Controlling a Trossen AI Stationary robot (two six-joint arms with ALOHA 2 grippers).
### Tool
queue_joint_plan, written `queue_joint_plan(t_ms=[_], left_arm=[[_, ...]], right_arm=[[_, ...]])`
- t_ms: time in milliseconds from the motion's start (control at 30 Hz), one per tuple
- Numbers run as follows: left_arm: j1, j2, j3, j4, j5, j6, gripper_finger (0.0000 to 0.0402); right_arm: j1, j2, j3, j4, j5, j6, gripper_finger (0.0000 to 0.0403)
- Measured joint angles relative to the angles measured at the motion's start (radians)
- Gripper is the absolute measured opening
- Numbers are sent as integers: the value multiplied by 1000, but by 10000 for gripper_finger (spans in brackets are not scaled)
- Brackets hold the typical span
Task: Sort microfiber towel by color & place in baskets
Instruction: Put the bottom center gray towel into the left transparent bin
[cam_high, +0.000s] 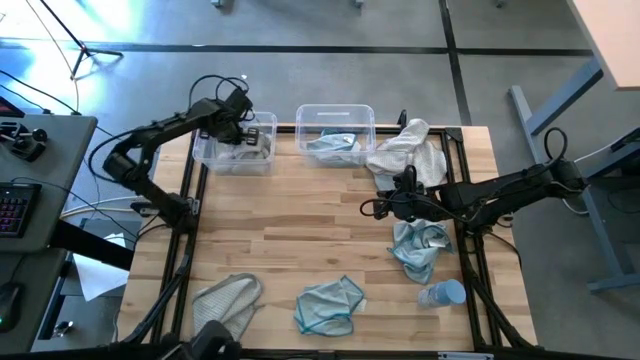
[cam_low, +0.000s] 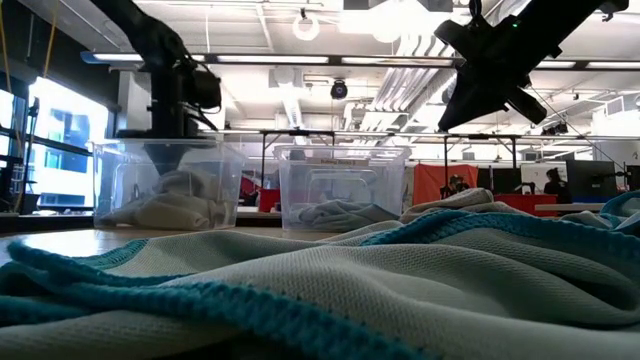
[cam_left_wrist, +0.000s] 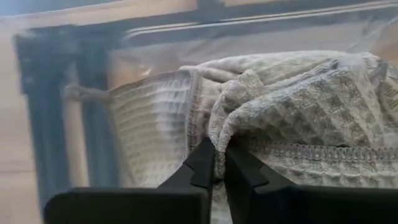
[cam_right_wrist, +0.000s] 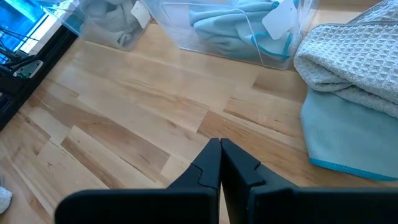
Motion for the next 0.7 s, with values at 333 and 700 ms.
queue_joint_plan(t_ms=[333, 700], left_arm=[[-8, 104, 0, 87, 46, 15, 36], [-8, 130, 0, 93, 60, 17, 72]], right_arm=[[0, 0, 0, 2, 0, 24, 0], [0, 0, 0, 7, 0, 24, 0]])
